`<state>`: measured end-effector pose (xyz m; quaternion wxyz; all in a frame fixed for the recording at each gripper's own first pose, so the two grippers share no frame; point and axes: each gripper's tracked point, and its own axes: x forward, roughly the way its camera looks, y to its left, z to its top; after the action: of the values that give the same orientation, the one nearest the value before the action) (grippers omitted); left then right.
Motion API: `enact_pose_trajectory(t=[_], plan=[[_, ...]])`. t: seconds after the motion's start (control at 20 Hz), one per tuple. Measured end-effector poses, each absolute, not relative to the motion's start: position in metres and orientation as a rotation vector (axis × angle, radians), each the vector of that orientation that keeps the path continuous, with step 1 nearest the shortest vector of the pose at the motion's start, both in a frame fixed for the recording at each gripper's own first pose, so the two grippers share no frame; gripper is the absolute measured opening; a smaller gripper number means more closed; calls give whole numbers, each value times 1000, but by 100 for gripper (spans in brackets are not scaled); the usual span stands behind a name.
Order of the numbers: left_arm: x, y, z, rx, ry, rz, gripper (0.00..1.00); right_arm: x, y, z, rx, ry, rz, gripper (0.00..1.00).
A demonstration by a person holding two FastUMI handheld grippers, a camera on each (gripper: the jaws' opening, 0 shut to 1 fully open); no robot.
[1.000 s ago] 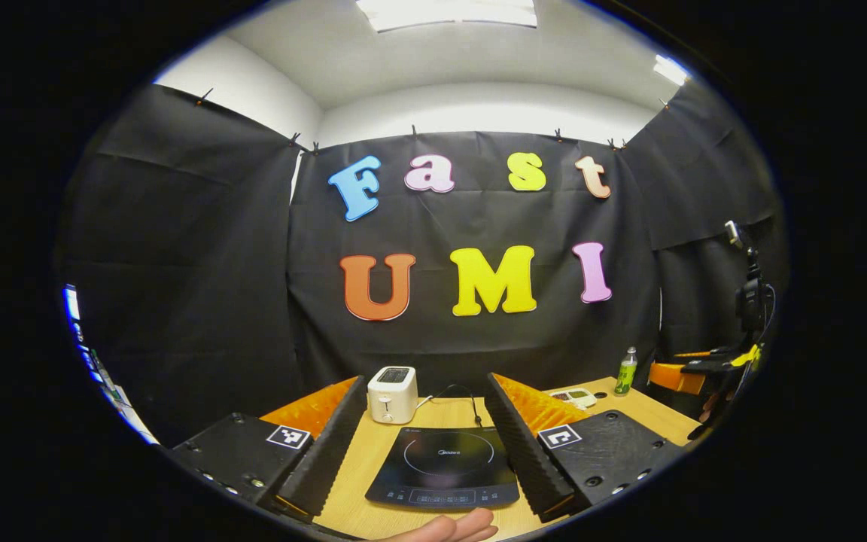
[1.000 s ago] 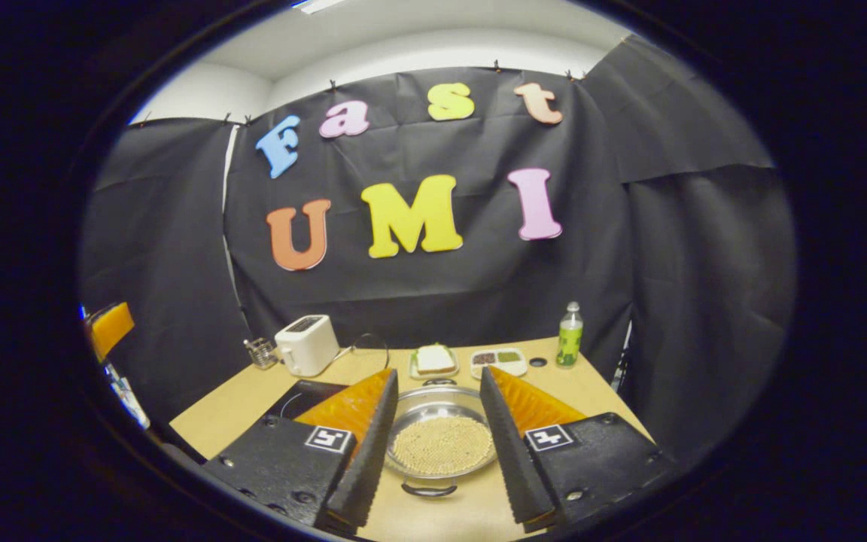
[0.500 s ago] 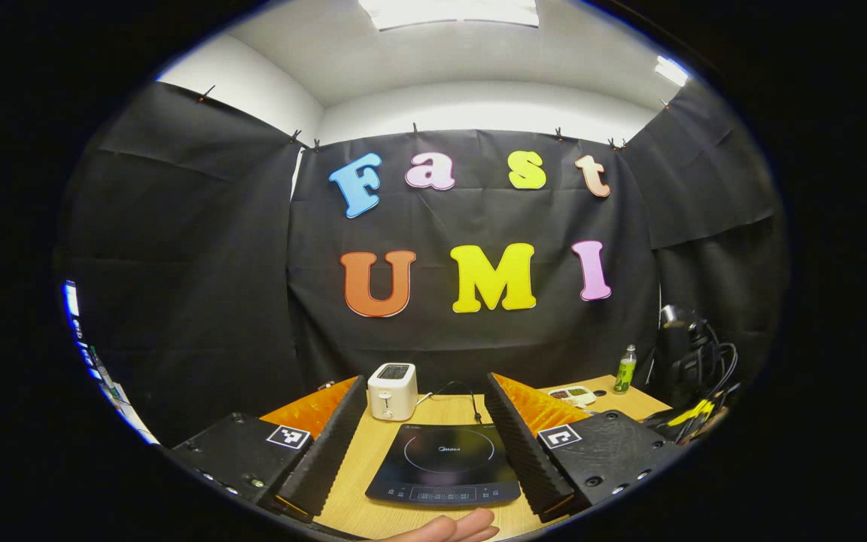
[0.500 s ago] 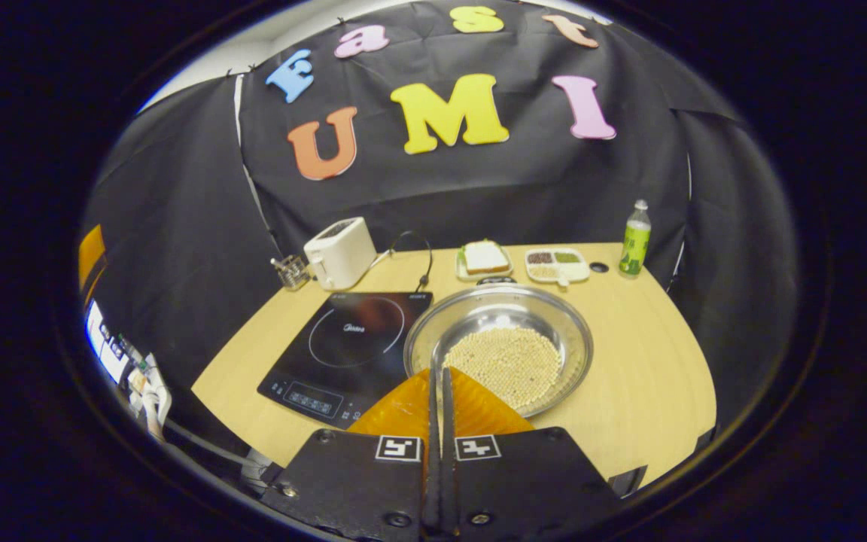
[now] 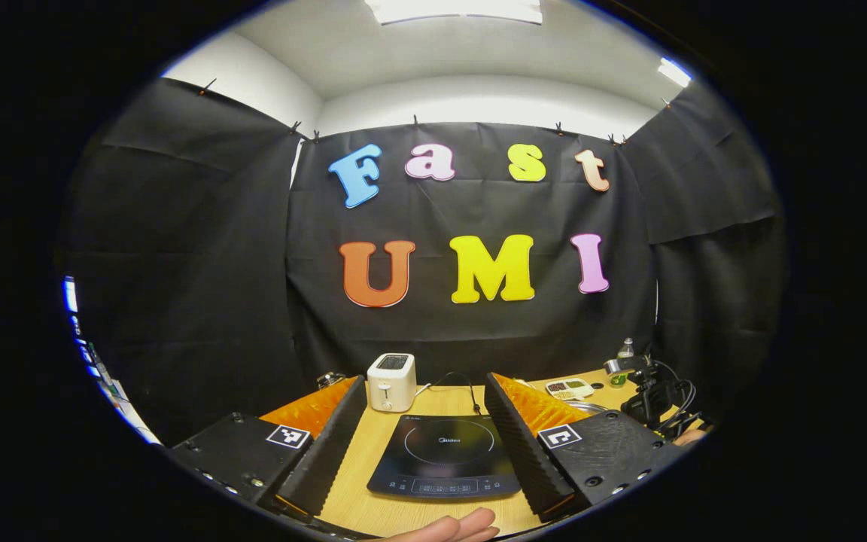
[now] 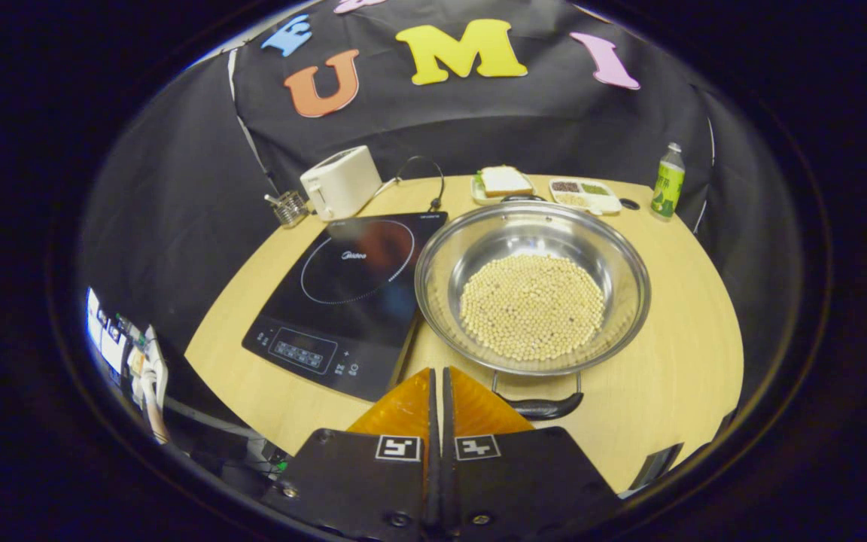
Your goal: First push the handle of the pot to place it horizontally, then grasp the pot with both hands and set it on the induction cooktop.
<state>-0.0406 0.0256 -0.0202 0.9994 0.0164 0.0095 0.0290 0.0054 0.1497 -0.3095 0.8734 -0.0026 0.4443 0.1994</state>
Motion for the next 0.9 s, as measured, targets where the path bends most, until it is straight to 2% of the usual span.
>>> enact_pose_trajectory(t=[0.25,0.3,0.35,0.45,0.55,0.75,0.9], plan=[[-40,12,-25,45,26,35,94,5,140,-334,-6,993,370,1],[-39,11,-25,48,25,33,94,7,136,-336,-10,994,360,4],[-38,8,-27,49,31,25,94,7,135,-339,-6,998,355,0],[-39,2,-31,38,42,2,94,9,130,-343,11,1008,336,4],[-38,1,-30,25,42,-7,94,10,129,-345,32,1016,335,1],[-39,-2,-36,5,64,-22,94,9,126,-347,47,1016,338,4],[-41,-4,-37,-10,73,-35,94,9,123,-349,62,1027,332,1]])
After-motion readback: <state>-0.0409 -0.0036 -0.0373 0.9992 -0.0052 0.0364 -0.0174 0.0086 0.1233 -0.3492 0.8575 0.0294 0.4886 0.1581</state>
